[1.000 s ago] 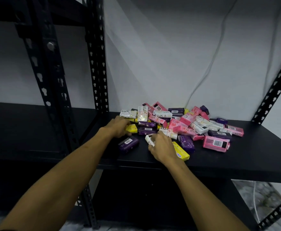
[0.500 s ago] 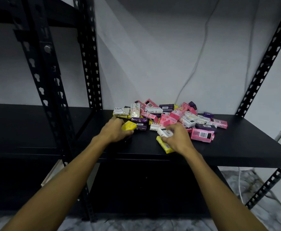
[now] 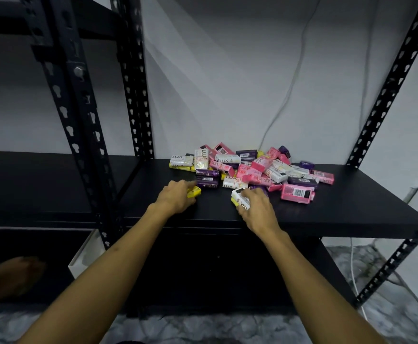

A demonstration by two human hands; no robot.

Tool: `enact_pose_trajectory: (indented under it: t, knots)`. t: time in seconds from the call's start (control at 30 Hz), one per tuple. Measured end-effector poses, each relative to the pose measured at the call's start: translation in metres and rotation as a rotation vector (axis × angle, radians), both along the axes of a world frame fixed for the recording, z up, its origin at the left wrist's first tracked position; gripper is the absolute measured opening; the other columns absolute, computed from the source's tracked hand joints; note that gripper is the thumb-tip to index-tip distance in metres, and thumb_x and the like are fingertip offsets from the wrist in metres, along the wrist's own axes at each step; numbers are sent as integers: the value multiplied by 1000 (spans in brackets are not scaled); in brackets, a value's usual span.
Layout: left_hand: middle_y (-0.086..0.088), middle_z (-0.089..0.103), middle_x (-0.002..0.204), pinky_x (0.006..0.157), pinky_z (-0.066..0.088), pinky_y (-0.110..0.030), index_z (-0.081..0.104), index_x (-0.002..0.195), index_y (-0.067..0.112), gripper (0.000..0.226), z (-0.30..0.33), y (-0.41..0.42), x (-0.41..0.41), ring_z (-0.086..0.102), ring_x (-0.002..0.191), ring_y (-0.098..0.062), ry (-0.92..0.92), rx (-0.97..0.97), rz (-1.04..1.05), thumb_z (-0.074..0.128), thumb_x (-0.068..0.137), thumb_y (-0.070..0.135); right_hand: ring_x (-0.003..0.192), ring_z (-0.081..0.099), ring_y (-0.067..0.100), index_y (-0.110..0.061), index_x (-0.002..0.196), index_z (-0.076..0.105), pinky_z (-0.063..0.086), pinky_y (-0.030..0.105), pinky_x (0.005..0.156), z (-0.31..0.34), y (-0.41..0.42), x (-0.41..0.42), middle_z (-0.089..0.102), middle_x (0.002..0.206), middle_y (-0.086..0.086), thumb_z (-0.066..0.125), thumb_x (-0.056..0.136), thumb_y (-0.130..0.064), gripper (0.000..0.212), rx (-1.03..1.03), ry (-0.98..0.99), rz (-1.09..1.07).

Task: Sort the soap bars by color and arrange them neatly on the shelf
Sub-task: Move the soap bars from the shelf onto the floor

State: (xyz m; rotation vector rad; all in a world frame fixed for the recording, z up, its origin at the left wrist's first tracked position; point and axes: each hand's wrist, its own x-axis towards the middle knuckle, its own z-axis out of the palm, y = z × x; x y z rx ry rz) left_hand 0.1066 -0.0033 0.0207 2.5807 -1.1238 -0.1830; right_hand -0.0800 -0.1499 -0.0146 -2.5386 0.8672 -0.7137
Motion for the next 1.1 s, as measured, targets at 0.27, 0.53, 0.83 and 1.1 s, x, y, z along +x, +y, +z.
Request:
enact_pose_trajectory:
  t: [0.27,0.53,0.83,1.1]
  knots:
    - [-11,60,124,87,51,-43,47,140,29,71,12,1,-13,58,114,-34,-100,41,41,82,79,32,116,51,23,-14,128,60,41,32,95,0,-5,-6,52,129,3,75,86,-17,44,-1,39,104]
    - [-8,65,114,78,52,-37,58,134,34,68,7,17,-36,63,102,-28,-35,-52,25,85,72,29,92,58,19,-20,123,67,43,26,78,-2,5,-18,62,114,6,80,82,-18,43,169,-51,108]
    - [-5,71,112,85,53,-38,56,137,42,71,-17,44,-108,64,106,-27,-31,-221,-50,81,71,35,95,63,17,-20,123,69,52,21,80,-20,45,-65,65,113,4,82,80,-18,45,261,-193,110]
    - [2,73,100,76,55,-30,54,138,42,71,-120,49,-170,68,89,-18,195,-223,-89,80,72,37,92,64,6,-16,122,70,47,7,73,-118,69,-129,67,109,-1,83,78,-15,45,468,-248,44]
